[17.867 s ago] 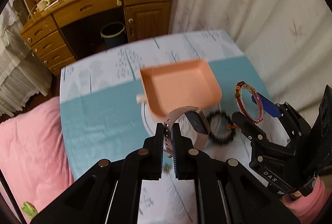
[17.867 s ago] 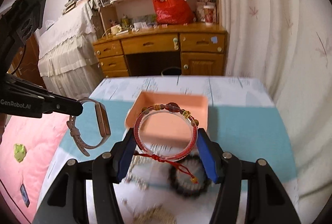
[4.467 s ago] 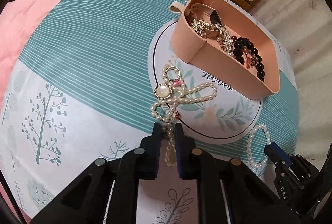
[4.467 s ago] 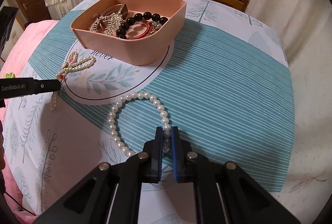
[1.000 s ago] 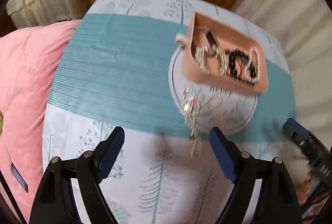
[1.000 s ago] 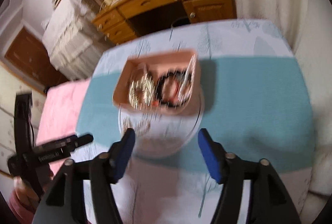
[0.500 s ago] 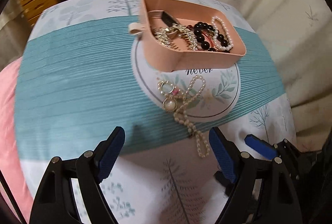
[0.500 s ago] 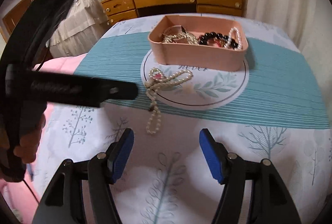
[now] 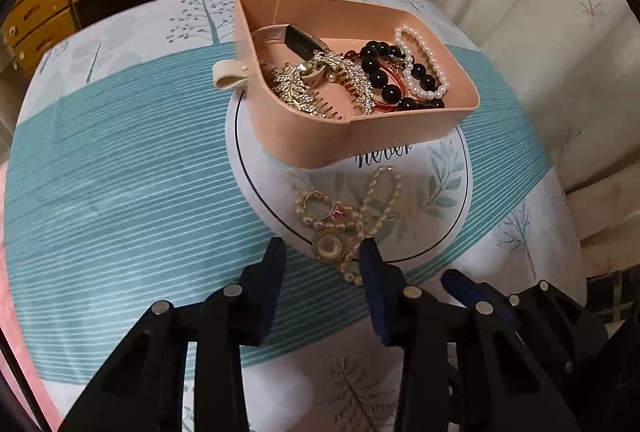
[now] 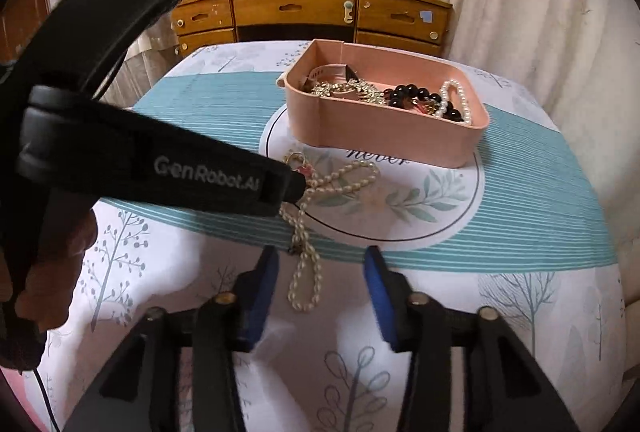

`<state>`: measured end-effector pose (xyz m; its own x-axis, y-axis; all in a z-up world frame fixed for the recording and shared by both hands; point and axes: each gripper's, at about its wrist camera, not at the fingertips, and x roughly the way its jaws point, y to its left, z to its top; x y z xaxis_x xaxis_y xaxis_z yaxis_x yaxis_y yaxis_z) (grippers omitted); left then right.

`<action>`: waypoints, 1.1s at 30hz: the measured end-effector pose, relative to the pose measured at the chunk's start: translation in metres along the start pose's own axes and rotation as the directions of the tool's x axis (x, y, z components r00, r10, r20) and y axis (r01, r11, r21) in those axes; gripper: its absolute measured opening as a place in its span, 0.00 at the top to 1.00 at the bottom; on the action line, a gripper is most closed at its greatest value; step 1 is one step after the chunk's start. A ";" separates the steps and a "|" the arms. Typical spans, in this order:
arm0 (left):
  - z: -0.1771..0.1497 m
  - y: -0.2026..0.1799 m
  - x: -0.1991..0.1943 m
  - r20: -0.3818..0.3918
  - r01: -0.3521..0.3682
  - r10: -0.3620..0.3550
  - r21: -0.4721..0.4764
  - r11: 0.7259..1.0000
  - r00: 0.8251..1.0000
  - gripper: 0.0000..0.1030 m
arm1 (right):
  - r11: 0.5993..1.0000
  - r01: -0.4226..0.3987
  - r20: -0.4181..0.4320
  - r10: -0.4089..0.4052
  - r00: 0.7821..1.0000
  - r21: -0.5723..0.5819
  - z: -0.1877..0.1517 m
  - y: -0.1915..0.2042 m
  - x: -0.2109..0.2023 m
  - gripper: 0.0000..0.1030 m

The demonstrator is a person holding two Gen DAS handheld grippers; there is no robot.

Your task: Organize jewelry

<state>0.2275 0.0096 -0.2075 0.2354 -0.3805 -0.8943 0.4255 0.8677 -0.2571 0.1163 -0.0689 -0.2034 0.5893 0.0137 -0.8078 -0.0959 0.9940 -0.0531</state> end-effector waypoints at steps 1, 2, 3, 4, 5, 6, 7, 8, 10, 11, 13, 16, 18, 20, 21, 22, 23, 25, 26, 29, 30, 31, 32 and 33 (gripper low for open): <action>0.001 -0.002 0.001 -0.005 -0.011 0.011 0.013 1.000 1.000 0.65 | 1.000 0.003 -0.002 -0.003 1.000 -0.005 0.001 0.001 0.002 0.63; 0.002 -0.005 0.002 -0.012 -0.026 0.026 0.028 0.999 1.000 0.65 | 1.000 0.002 -0.004 -0.002 1.000 -0.010 0.002 0.002 0.003 0.63; 0.002 -0.008 0.003 -0.017 -0.038 0.039 0.040 0.998 0.999 0.65 | 1.000 -0.001 -0.006 0.000 1.000 -0.015 0.002 0.004 0.004 0.63; 0.003 -0.012 0.004 -0.023 -0.055 0.056 0.052 0.997 0.998 0.65 | 1.000 -0.002 -0.010 0.002 1.000 -0.018 0.003 0.005 0.006 0.63; 0.004 -0.014 0.005 -0.025 -0.065 0.067 0.059 0.996 0.997 0.65 | 1.000 -0.002 -0.013 0.002 1.000 -0.020 0.003 0.006 0.007 0.65; 0.005 -0.015 0.006 -0.026 -0.069 0.070 0.057 0.996 0.997 0.65 | 1.000 -0.010 -0.016 0.010 1.000 -0.013 0.003 0.005 0.010 0.69; 0.005 -0.015 0.007 -0.027 -0.069 0.071 0.052 0.996 0.997 0.65 | 1.000 -0.019 -0.024 0.019 1.000 -0.001 0.003 0.004 0.012 0.81; 0.006 -0.015 0.007 -0.027 -0.073 0.074 0.049 0.996 0.997 0.65 | 1.000 -0.014 -0.019 0.014 1.000 0.004 0.003 0.003 0.012 0.88; 0.007 -0.016 0.008 -0.029 -0.083 0.084 0.049 0.995 0.996 0.67 | 1.000 -0.020 -0.024 0.021 1.000 0.002 0.003 0.001 0.013 0.93; 0.008 -0.018 0.010 -0.028 -0.093 0.095 0.055 0.994 0.995 0.68 | 1.000 -0.026 -0.023 0.026 0.999 0.003 0.004 0.000 0.012 0.93; 0.010 -0.024 0.014 -0.027 -0.100 0.102 0.071 0.992 0.994 0.71 | 1.000 -0.014 -0.024 0.014 1.000 0.004 0.003 -0.001 0.011 0.93; 0.011 -0.030 0.018 -0.029 -0.080 0.082 0.086 0.993 0.996 0.80 | 1.000 0.003 -0.027 -0.003 1.000 0.014 0.001 -0.005 0.009 0.93; 0.013 -0.033 0.020 -0.030 -0.069 0.072 0.086 0.994 0.997 0.81 | 1.000 0.012 -0.025 -0.011 1.000 0.027 0.001 -0.009 0.007 0.93; 0.014 -0.036 0.023 -0.027 -0.069 0.072 0.084 0.994 0.997 0.81 | 0.999 0.017 -0.024 -0.016 1.000 0.042 -0.001 -0.013 0.004 0.94; 0.014 -0.036 0.024 -0.027 -0.068 0.070 0.078 0.995 0.997 0.81 | 0.999 0.021 -0.027 -0.020 0.999 0.049 -0.002 -0.016 0.004 0.94; 0.014 -0.037 0.024 -0.026 -0.066 0.068 0.074 0.995 0.997 0.81 | 0.998 0.018 -0.026 -0.017 1.000 0.052 -0.003 -0.017 0.003 0.94; 0.015 -0.039 0.026 -0.024 -0.066 0.068 0.074 0.995 0.997 0.81 | 0.998 0.017 -0.025 -0.015 1.000 0.053 -0.004 -0.019 0.002 0.94; 0.015 -0.040 0.027 -0.021 -0.068 0.070 0.076 0.995 0.997 0.82 | 0.998 0.030 -0.024 -0.029 0.999 0.048 -0.006 -0.021 0.000 0.95; 0.013 -0.039 0.026 -0.021 -0.069 0.071 0.076 0.995 0.997 0.82 | 0.998 0.029 -0.026 -0.027 0.999 0.048 -0.006 -0.022 0.000 0.95; 0.010 -0.034 0.020 -0.026 -0.073 0.075 0.063 0.995 0.997 0.81 | 0.998 0.034 -0.024 -0.033 0.999 0.056 -0.007 -0.026 -0.002 0.95; 0.010 -0.034 0.020 -0.027 -0.074 0.075 0.060 0.996 0.997 0.81 | 0.997 0.046 -0.025 -0.044 0.999 0.057 -0.008 -0.029 -0.003 0.95; 0.010 -0.034 0.020 -0.027 -0.074 0.076 0.059 0.995 0.997 0.81 | 0.997 0.053 -0.026 -0.051 0.998 0.057 -0.008 -0.030 -0.003 0.95; 0.010 -0.034 0.020 -0.027 -0.073 0.075 0.063 0.995 0.997 0.81 | 0.996 0.065 -0.031 -0.063 0.998 0.057 -0.009 -0.032 -0.003 0.95; 0.011 -0.033 0.020 -0.028 -0.072 0.074 0.064 0.995 0.997 0.81 | 0.996 0.070 -0.036 -0.068 0.997 0.058 -0.009 -0.034 -0.002 0.95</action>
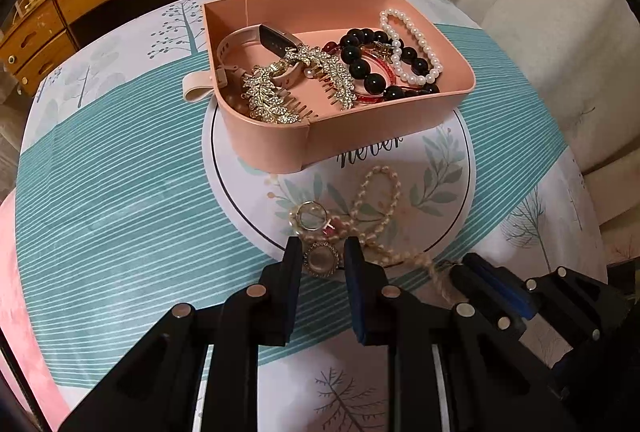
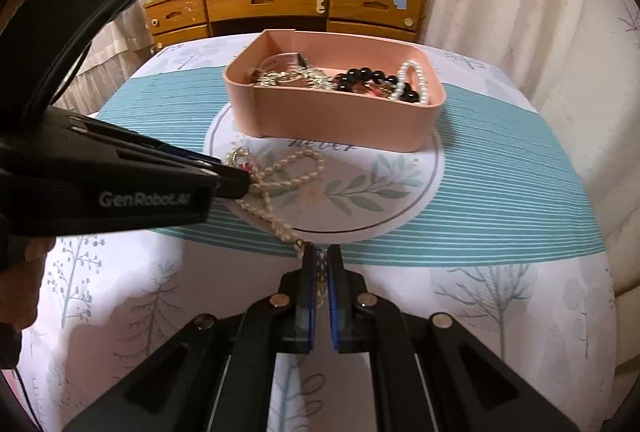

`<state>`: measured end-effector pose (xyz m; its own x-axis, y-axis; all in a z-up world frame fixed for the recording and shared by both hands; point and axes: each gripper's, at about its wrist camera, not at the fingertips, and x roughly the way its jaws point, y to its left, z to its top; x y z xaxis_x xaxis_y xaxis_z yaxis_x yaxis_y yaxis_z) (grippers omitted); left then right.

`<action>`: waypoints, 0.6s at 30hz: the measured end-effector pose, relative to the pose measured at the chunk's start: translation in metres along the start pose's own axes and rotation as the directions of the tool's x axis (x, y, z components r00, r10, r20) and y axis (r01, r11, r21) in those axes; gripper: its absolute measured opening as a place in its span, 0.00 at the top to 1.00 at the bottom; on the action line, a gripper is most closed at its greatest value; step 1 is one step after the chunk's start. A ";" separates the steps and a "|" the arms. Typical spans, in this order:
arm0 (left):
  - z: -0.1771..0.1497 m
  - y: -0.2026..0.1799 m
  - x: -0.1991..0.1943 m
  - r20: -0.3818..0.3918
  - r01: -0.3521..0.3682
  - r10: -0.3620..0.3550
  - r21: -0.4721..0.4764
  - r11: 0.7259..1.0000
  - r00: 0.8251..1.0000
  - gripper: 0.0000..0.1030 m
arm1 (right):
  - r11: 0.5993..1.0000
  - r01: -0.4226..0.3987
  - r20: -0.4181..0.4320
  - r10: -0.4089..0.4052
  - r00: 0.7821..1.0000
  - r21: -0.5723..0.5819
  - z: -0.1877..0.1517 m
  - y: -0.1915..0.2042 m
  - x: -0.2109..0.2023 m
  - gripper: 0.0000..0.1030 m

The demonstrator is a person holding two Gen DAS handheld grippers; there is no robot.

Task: Organize jewelry
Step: 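Lift the necklace strand with the right tool toward the tray while the left tool holds it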

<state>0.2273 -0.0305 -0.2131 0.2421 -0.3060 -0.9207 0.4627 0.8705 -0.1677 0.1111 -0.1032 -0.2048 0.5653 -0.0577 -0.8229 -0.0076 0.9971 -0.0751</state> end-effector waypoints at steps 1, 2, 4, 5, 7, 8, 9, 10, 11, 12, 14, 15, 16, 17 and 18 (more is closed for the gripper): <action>0.000 0.000 0.000 -0.002 0.002 -0.002 0.002 1.000 1.000 0.81 | 1.000 0.004 -0.001 -0.004 1.000 0.002 -0.001 -0.001 0.000 0.95; 0.001 0.001 0.000 -0.004 0.004 -0.004 0.000 1.000 1.000 0.81 | 1.000 0.009 -0.003 -0.009 1.000 0.005 -0.002 -0.003 -0.001 0.95; 0.002 0.003 0.000 -0.010 0.015 -0.015 -0.010 1.000 1.000 0.77 | 1.000 0.015 -0.011 -0.015 1.000 0.008 -0.004 -0.005 0.000 0.95; 0.003 0.004 0.001 -0.013 0.023 -0.023 -0.019 1.000 1.000 0.76 | 1.000 0.020 -0.012 -0.020 1.000 0.008 -0.005 -0.006 0.000 0.96; 0.004 0.005 0.001 -0.018 0.032 -0.032 -0.031 0.999 0.999 0.75 | 1.000 0.022 -0.011 -0.022 1.000 0.009 -0.007 -0.006 -0.001 0.96; 0.004 0.005 0.001 -0.019 0.032 -0.033 -0.028 0.999 0.999 0.75 | 1.000 0.022 -0.012 -0.022 1.000 0.010 -0.007 -0.006 -0.001 0.96; 0.004 0.005 0.001 -0.019 0.030 -0.031 -0.024 0.999 0.999 0.75 | 1.000 0.026 -0.013 -0.026 1.000 0.011 -0.007 -0.006 -0.001 0.96; 0.004 0.005 0.001 -0.019 0.028 -0.029 -0.019 0.999 0.999 0.74 | 0.999 0.030 -0.015 -0.030 0.999 0.011 -0.007 -0.006 -0.002 0.96; 0.004 0.004 0.001 -0.019 0.025 -0.026 -0.015 1.000 0.999 0.74 | 0.999 0.033 -0.016 -0.033 0.999 0.012 -0.007 -0.007 -0.002 0.96; 0.004 0.004 0.001 -0.021 0.025 -0.025 -0.015 1.000 0.999 0.74 | 0.999 0.044 -0.018 -0.044 0.999 0.012 -0.007 -0.008 -0.002 0.96; 0.005 0.004 0.001 -0.027 0.031 -0.032 -0.023 0.999 0.999 0.68 | 0.998 0.062 -0.024 -0.062 0.998 0.020 -0.007 -0.012 -0.001 0.96; 0.005 0.005 0.000 -0.031 0.039 -0.040 -0.031 0.999 0.999 0.59 | 0.997 0.070 -0.026 -0.069 0.997 0.026 -0.007 -0.015 -0.002 0.96; 0.005 0.005 0.000 -0.034 0.044 -0.045 -0.037 0.998 0.998 0.52 | 0.996 0.080 -0.028 -0.079 0.996 0.030 -0.007 -0.017 -0.001 0.96; 0.005 0.006 -0.001 -0.034 0.044 -0.045 -0.042 0.998 0.998 0.51 | 0.996 0.088 -0.030 -0.087 0.996 0.034 -0.007 -0.019 -0.001 0.96; 0.004 0.007 -0.001 -0.033 0.040 -0.041 -0.039 0.998 0.999 0.51 | 0.995 0.091 -0.033 -0.089 0.995 0.039 -0.007 -0.022 -0.001 0.96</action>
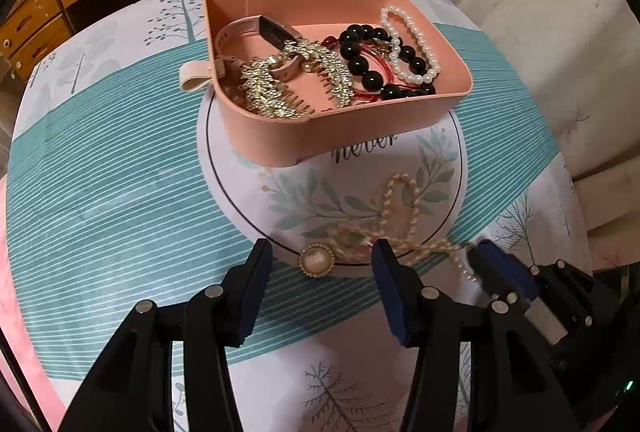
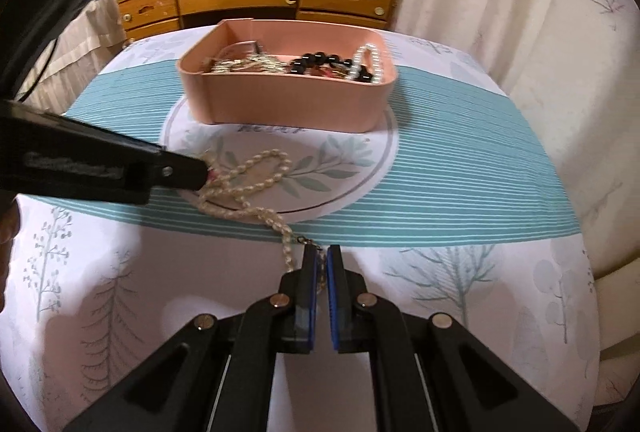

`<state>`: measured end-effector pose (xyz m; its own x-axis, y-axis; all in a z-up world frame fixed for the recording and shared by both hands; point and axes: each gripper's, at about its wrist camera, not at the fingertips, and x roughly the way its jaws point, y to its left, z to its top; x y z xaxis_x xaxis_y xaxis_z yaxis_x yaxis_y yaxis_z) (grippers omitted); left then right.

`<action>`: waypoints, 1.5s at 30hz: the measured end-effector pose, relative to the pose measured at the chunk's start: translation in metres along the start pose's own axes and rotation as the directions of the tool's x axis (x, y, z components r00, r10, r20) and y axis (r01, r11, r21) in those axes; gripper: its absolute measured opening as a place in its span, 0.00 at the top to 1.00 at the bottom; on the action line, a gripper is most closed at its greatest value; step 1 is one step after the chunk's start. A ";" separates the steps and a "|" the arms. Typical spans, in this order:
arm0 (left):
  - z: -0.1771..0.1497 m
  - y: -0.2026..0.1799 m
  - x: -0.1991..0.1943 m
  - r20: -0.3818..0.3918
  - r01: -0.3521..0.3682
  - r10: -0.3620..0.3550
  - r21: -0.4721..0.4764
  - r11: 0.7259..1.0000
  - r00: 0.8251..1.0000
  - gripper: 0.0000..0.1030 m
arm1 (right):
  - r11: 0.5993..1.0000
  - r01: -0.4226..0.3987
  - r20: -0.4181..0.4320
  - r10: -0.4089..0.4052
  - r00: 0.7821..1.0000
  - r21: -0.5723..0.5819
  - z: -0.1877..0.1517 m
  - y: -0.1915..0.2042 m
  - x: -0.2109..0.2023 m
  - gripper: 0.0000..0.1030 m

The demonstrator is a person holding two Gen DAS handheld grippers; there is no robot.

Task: Organize jewelry
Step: 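Lift the necklace strand with the right tool toward the tray while the left tool holds it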

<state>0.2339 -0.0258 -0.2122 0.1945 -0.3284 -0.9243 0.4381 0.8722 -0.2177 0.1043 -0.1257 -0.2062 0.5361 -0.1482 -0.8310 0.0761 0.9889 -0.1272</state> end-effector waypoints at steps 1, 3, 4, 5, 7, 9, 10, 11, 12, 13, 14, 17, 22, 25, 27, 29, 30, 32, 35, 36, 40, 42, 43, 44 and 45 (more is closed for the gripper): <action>-0.001 0.000 0.000 0.001 -0.006 0.006 0.007 1.000 1.000 0.51 | 1.000 -0.004 -0.001 0.004 1.000 0.003 0.000 -0.002 0.000 0.95; -0.002 0.001 -0.001 0.001 -0.021 0.021 0.019 1.000 1.000 0.51 | 1.000 -0.020 0.008 0.020 1.000 0.007 0.000 -0.006 -0.002 0.95; -0.003 0.001 -0.002 0.000 -0.025 0.025 0.024 0.999 1.000 0.51 | 1.000 -0.026 0.017 0.026 1.000 0.010 0.000 -0.007 -0.004 0.95; -0.004 0.001 -0.002 -0.001 -0.029 0.029 0.028 0.999 1.000 0.51 | 0.999 -0.030 0.026 0.030 0.999 0.010 -0.001 -0.008 -0.005 0.95; -0.006 0.001 -0.003 0.000 -0.041 0.041 0.037 0.998 0.999 0.52 | 0.999 -0.043 0.045 0.042 0.998 0.010 -0.001 -0.010 -0.009 0.95; -0.008 0.001 -0.004 0.003 -0.050 0.049 0.047 0.998 0.999 0.54 | 0.997 -0.078 0.055 0.077 0.995 0.007 0.000 -0.011 -0.011 0.95; -0.009 0.002 -0.004 0.004 -0.056 0.055 0.051 0.997 0.998 0.56 | 0.996 -0.089 0.056 0.089 0.994 0.004 0.000 -0.010 -0.012 0.94; -0.009 0.002 -0.005 0.006 -0.062 0.062 0.059 0.996 0.998 0.58 | 0.995 -0.100 0.054 0.100 0.994 -0.002 0.001 -0.009 -0.011 0.93; -0.010 0.002 -0.005 0.009 -0.068 0.067 0.068 0.995 0.998 0.61 | 0.994 -0.106 0.050 0.107 0.993 -0.005 0.001 -0.008 -0.011 0.91; -0.011 0.001 -0.006 0.011 -0.073 0.072 0.078 0.994 0.997 0.64 | 0.993 -0.114 0.045 0.114 0.992 -0.006 0.001 -0.008 -0.010 0.85; -0.012 0.001 -0.006 0.013 -0.077 0.076 0.089 0.993 0.997 0.65 | 0.992 -0.124 0.041 0.124 0.991 -0.008 0.001 -0.006 -0.010 0.75; -0.015 -0.001 -0.007 0.019 -0.082 0.080 0.121 0.989 0.997 0.67 | 0.989 -0.146 0.058 0.146 0.988 -0.016 0.001 -0.003 -0.012 0.58; -0.017 -0.009 -0.005 0.040 -0.094 0.089 0.168 0.981 0.995 0.78 | 0.989 -0.138 0.053 0.141 0.989 -0.057 0.003 0.005 -0.007 0.58; -0.016 -0.012 -0.005 0.051 -0.098 0.090 0.182 0.978 0.995 0.85 | 0.989 -0.120 0.059 0.125 0.990 -0.083 0.007 0.009 -0.003 0.58; -0.016 -0.014 -0.006 0.057 -0.095 0.086 0.183 0.979 0.995 0.85 | 0.988 -0.124 0.061 0.130 0.990 -0.091 0.009 0.009 0.000 0.58; -0.016 -0.013 -0.006 0.062 -0.096 0.086 0.184 0.978 0.994 0.85 | 0.987 -0.127 0.049 0.133 0.990 -0.101 0.011 0.010 0.004 0.58; -0.015 -0.014 -0.006 0.062 -0.096 0.086 0.185 0.978 0.994 0.86 | 0.986 -0.125 0.041 0.131 0.991 -0.109 0.012 0.010 0.007 0.58; -0.015 -0.015 -0.007 0.067 -0.091 0.080 0.179 0.980 0.995 0.88 | 0.983 -0.134 0.032 0.139 0.990 -0.123 0.012 0.011 0.009 0.59; -0.013 -0.011 -0.009 0.069 -0.086 0.076 0.159 0.984 0.995 0.89 | 0.974 -0.188 0.019 0.192 0.981 -0.128 0.014 0.010 0.009 0.83; -0.013 -0.010 -0.009 0.071 -0.085 0.075 0.153 0.984 0.995 0.89 | 0.974 -0.182 0.017 0.186 0.982 -0.135 0.015 0.011 0.009 0.90; -0.011 -0.006 -0.010 0.075 -0.083 0.073 0.131 0.988 0.994 0.89 | 0.970 -0.201 -0.011 0.201 0.979 -0.133 0.018 0.010 0.010 0.92; -0.011 -0.003 -0.011 0.079 -0.075 0.066 0.113 0.991 0.995 0.90 | 0.969 -0.224 -0.018 0.223 0.975 -0.107 0.018 0.006 0.010 0.94; -0.012 -0.001 -0.012 0.081 -0.071 0.062 0.106 0.992 0.995 0.91 | 0.967 -0.241 -0.018 0.241 0.970 -0.082 0.018 0.003 0.009 0.96; -0.012 0.001 -0.014 0.085 -0.065 0.057 0.097 0.993 0.995 0.91 | 0.964 -0.259 -0.024 0.258 0.966 -0.059 0.018 0.001 0.008 0.96; -0.013 0.003 -0.014 0.086 -0.062 0.054 0.090 0.994 0.995 0.92 | 0.961 -0.275 -0.025 0.275 0.961 -0.032 0.018 -0.002 0.007 0.96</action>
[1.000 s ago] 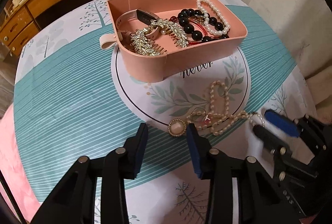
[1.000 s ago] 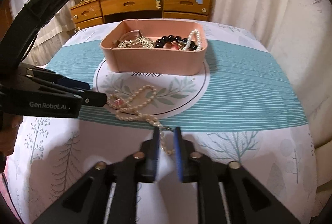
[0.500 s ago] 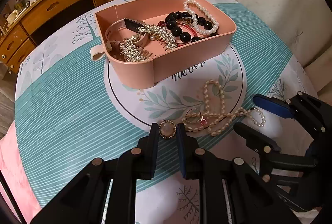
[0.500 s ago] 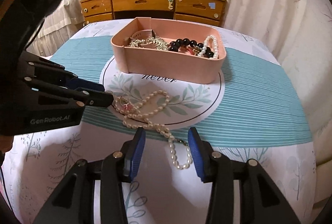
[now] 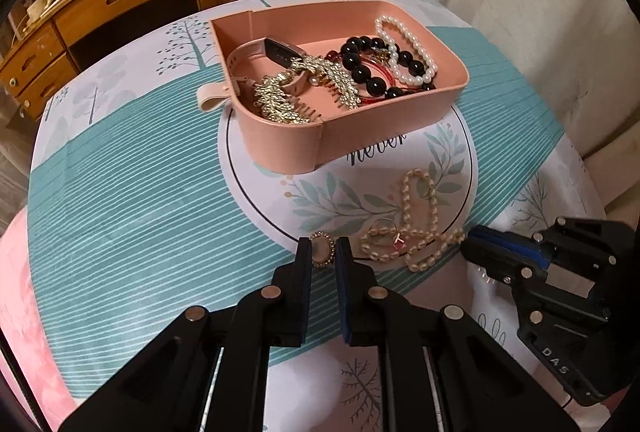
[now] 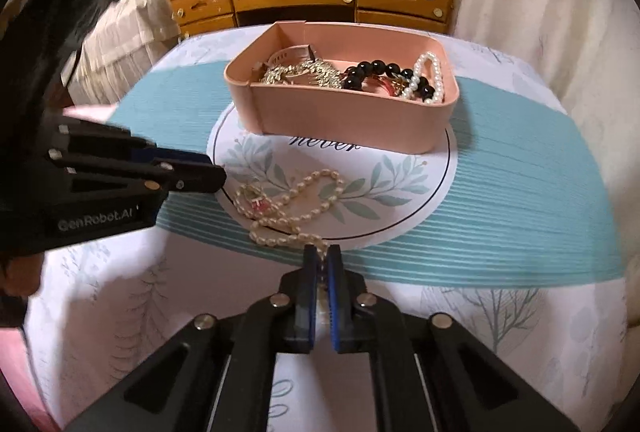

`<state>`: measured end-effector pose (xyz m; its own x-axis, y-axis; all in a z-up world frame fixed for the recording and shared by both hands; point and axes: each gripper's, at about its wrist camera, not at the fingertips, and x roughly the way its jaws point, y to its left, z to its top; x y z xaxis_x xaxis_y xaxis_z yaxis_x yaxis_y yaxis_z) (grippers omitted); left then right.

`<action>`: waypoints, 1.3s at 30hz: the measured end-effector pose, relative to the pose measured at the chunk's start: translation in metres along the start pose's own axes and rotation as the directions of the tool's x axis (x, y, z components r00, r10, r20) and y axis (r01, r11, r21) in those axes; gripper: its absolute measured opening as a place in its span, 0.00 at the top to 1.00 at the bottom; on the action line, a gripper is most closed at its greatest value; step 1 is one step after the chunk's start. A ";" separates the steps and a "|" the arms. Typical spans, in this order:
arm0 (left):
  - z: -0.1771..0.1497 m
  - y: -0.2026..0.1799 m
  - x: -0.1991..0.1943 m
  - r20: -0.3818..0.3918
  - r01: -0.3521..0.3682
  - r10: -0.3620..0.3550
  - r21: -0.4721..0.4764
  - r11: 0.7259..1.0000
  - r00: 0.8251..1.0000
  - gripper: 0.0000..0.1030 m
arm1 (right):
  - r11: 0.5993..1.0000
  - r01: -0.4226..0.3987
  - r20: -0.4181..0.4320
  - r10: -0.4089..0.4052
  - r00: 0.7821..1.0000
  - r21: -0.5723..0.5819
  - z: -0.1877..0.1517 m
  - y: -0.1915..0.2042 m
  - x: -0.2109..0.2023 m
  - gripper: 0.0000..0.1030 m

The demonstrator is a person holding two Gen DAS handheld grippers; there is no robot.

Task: Organize jewelry
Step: 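Lift the necklace strand with the right tool toward the tray while the left tool holds it, then lower the strand into the tray and open the right tool while the left tool grasps the brooch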

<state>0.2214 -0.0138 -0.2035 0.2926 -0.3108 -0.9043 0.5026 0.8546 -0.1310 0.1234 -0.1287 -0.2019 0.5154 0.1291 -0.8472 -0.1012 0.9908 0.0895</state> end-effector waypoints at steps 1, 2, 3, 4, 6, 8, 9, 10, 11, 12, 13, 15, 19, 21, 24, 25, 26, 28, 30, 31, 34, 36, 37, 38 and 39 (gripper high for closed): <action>0.000 0.002 -0.001 0.001 0.001 -0.001 -0.006 1.000 1.000 0.92 | 1.000 -0.012 0.005 0.012 1.000 0.021 0.000 -0.001 -0.002 0.96; -0.001 0.004 -0.001 0.001 0.000 0.000 -0.010 1.000 1.000 0.92 | 0.999 -0.023 0.008 0.023 1.000 0.037 0.000 -0.002 -0.004 0.96; -0.001 0.005 -0.002 0.002 -0.004 0.004 -0.013 1.000 1.000 0.93 | 0.998 -0.037 0.009 0.036 0.999 0.057 0.000 -0.003 -0.006 0.96; -0.002 0.006 -0.002 0.003 -0.006 0.006 -0.017 1.000 1.000 0.93 | 0.996 -0.047 0.010 0.046 0.999 0.070 0.000 -0.004 -0.007 0.96; -0.003 0.009 -0.004 0.005 -0.003 0.003 -0.031 1.000 1.000 0.94 | 0.993 -0.070 0.022 0.068 0.997 0.095 0.001 -0.005 -0.011 0.96; -0.005 0.012 -0.008 0.009 0.008 -0.008 -0.050 0.999 1.000 0.95 | 0.989 -0.098 0.041 0.094 0.995 0.114 0.004 -0.006 -0.018 0.96; -0.006 0.013 -0.009 0.012 0.012 -0.012 -0.058 0.998 1.000 0.96 | 0.986 -0.106 0.056 0.100 0.993 0.125 0.007 -0.006 -0.024 0.96; -0.006 0.014 -0.011 0.015 0.016 -0.015 -0.065 0.998 1.000 0.96 | 0.985 -0.114 0.064 0.106 0.992 0.131 0.009 -0.006 -0.027 0.96; -0.007 0.016 -0.012 0.018 0.021 -0.020 -0.069 0.997 1.000 0.96 | 0.983 -0.124 0.072 0.114 0.991 0.138 0.012 -0.006 -0.031 0.96; -0.007 0.017 -0.014 0.017 0.027 -0.026 -0.074 0.997 1.000 0.97 | 0.981 -0.130 0.087 0.119 0.989 0.145 0.015 -0.006 -0.038 0.96; -0.007 0.018 -0.015 0.015 0.033 -0.032 -0.079 0.996 0.999 0.97 | 0.979 -0.136 0.099 0.123 0.988 0.149 0.018 -0.007 -0.042 0.96; -0.007 0.021 -0.019 0.017 0.041 -0.040 -0.084 0.996 0.999 0.97 | 0.976 -0.152 0.130 0.132 0.983 0.156 0.025 -0.008 -0.053 0.96; -0.008 0.023 -0.026 0.038 0.049 -0.046 -0.077 0.996 0.998 0.97 | 0.975 -0.158 0.200 0.127 0.972 0.153 0.040 -0.008 -0.077 0.96; -0.008 0.021 -0.025 0.029 0.036 -0.034 -0.054 0.998 0.999 0.96 | 0.977 -0.153 0.222 0.118 0.968 0.149 0.046 -0.008 -0.088 0.96; -0.011 0.018 -0.016 -0.010 0.032 -0.032 -0.036 0.999 0.999 0.89 | 0.978 -0.151 0.262 0.109 0.959 0.146 0.056 -0.012 -0.105 0.96; -0.012 0.018 -0.014 -0.016 0.036 -0.036 -0.040 0.999 0.999 0.84 | 0.979 -0.144 0.269 0.101 0.958 0.144 0.059 -0.012 -0.108 0.96; -0.012 0.018 -0.012 -0.020 0.042 -0.043 -0.045 0.998 0.999 0.81 | 0.981 -0.134 0.278 0.091 0.956 0.141 0.061 -0.013 -0.112 0.96; -0.011 0.017 -0.009 -0.021 0.048 -0.049 -0.054 0.997 0.999 0.71 | 0.983 -0.118 0.294 0.073 0.953 0.139 0.065 -0.015 -0.117 0.96; -0.009 0.018 -0.006 -0.021 0.050 -0.052 -0.068 0.996 0.998 0.59 | 0.984 -0.107 0.307 0.058 0.950 0.146 0.068 -0.019 -0.121 0.96; -0.008 0.018 -0.005 -0.019 0.055 -0.057 -0.071 0.996 0.998 0.57 | 0.983 -0.104 0.310 0.053 0.949 0.150 0.069 -0.020 -0.122 0.96; -0.005 0.016 0.000 -0.021 0.049 -0.051 -0.075 0.996 0.998 0.58 | 0.982 -0.096 0.318 0.040 0.947 0.164 0.071 -0.026 -0.124 0.96; -0.005 0.015 0.003 -0.033 0.036 -0.038 -0.075 0.997 0.999 0.58 | 0.981 -0.093 0.320 0.034 0.947 0.169 0.073 -0.030 -0.124 0.96; -0.005 0.013 0.003 -0.023 0.029 -0.030 -0.068 0.997 0.999 0.58 | 0.981 -0.090 0.321 0.031 0.947 0.170 0.074 -0.031 -0.125 0.96; -0.004 0.012 0.004 -0.025 0.017 -0.019 -0.066 0.998 1.000 0.58 | 0.982 -0.089 0.323 0.030 0.946 0.168 0.076 -0.033 -0.125 0.96; -0.004 0.011 0.004 -0.019 0.010 -0.011 -0.063 0.998 1.000 0.59 | 0.982 -0.091 0.326 0.032 0.945 0.168 0.077 -0.035 -0.126 0.96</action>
<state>0.2246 -0.0038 -0.2102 0.2712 -0.3125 -0.9104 0.4529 0.8760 -0.1658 0.1280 -0.1766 -0.0579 0.7615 0.1662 -0.6265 -0.0035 0.9676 0.2524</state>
